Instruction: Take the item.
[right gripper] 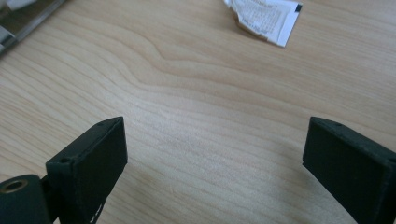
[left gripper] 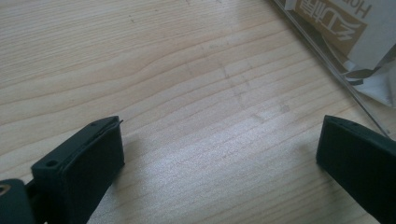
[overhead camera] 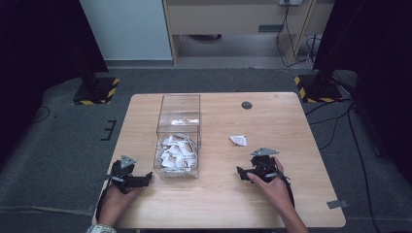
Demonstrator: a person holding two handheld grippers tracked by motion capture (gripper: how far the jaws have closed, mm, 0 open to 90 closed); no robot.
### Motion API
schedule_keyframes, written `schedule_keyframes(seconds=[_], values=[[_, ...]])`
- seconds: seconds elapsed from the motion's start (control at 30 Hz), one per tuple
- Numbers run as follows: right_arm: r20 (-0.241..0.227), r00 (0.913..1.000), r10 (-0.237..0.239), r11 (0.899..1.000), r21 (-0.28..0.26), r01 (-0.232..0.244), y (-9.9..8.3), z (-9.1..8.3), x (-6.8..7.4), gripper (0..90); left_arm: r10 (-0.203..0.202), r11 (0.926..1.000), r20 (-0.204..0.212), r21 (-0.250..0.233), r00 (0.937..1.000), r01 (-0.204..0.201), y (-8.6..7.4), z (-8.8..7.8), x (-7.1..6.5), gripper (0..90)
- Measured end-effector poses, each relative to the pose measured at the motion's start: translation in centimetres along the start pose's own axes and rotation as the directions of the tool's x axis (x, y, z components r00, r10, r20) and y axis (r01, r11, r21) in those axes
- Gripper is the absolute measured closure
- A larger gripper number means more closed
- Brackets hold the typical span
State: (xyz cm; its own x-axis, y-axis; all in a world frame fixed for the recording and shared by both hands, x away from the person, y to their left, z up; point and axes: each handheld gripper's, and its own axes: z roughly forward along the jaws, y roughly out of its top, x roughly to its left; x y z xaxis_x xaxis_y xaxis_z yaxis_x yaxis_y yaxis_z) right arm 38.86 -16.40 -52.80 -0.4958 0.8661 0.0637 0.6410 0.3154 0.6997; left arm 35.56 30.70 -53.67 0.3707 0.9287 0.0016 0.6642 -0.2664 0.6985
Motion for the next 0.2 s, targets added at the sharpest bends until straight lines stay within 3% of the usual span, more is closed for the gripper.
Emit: schedule_keyframes(seconds=[0.1, 0.13, 0.2], values=[[0.007, 0.9999, -0.008, 1.0, 0.025, 0.008, -0.39, 0.4, 0.08, 5.8, 0.0, 1.0, 0.0, 0.0, 1.0, 0.0, 0.0, 0.0, 0.0, 0.0], [0.029, 0.999, -0.035, 0.999, 0.012, 0.035, -0.68, 0.5, 0.25, 5.9, 0.0, 1.0, 0.0, 0.0, 1.0, 0.0, 0.01, 0.0, 0.01, 0.0], [0.032, 0.9987, -0.04, 0.999, 0.011, 0.039, -0.68, 0.55, 0.28, 4.9, 0.0, 1.0, 0.0, 0.0, 1.0, 0.0, 0.01, 0.0, 0.01, 0.0]])
